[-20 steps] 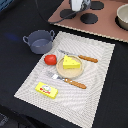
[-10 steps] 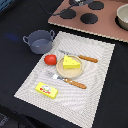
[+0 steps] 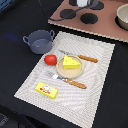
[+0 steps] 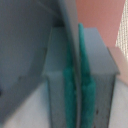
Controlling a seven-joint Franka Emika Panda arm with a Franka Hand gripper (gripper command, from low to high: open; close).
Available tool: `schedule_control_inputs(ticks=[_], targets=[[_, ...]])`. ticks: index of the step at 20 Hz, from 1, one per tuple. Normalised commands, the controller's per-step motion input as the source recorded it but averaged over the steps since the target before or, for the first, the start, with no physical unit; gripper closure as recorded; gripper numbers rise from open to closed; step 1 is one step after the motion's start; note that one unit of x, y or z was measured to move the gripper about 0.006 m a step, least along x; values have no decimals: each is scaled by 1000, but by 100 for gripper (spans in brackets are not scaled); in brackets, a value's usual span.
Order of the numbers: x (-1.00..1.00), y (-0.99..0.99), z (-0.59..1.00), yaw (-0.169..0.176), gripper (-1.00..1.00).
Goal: Interact with the objects in diverse but meaningful ways.
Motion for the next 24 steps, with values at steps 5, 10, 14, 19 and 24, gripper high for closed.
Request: schedule_control_inputs(ticks=[5,10,14,19,24], targets=[[565,27,-30,-43,100],[132,107,-104,-2,100],[-121,311,0,15,100],[-203,414,0,35,100],[-113,460,0,35,100]])
